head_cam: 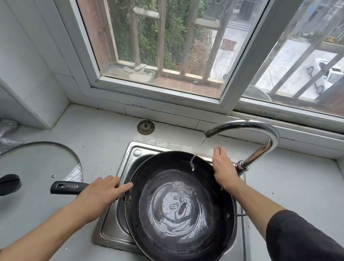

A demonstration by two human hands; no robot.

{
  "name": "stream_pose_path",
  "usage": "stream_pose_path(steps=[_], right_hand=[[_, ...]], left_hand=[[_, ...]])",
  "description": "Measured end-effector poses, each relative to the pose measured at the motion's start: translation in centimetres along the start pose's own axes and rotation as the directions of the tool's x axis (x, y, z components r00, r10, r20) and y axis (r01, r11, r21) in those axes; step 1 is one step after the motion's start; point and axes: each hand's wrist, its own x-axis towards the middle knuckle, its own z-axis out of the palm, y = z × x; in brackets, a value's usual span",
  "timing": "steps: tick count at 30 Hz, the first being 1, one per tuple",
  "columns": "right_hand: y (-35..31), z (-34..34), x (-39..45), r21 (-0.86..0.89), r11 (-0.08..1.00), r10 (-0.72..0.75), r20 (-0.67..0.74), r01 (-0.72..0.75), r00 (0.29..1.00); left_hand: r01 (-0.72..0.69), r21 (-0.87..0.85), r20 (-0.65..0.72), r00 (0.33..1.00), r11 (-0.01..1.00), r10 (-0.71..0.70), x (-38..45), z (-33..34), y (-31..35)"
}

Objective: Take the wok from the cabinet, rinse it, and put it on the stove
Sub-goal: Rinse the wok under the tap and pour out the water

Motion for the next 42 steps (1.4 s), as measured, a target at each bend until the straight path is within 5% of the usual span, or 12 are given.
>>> stream_pose_path(steps=[15,24,28,42], right_hand=[[0.9,-1.2,-5.9,0.063,0.997,-0.029,-0.124,0.037,0.992],[2.9,-0.3,-14.4,0.005,0.979,0.202,0.079,-0.203,0.976],[2.2,-0.3,-14.7,0.16,0.939,0.29,0.115,-0.306,0.95],[1.3,-1.2,-14.4,0.228,0.893,0.358,0.162,-0.388,0.919]], left_hand=[[0.003,0.013,0.04,0.999,1.0,-0.003,0.0,0.1,0.1],[0.008,-0.067,0.009,1.0,0.998,-0.007,-0.3,0.6,0.1],[-0.011,-0.089,-0.053,0.999,0.996,0.006,-0.1,0.6,0.2],[-0.027,0.058,-0.107,0.994,0.998,0.034,-0.7,1.5,0.1]])
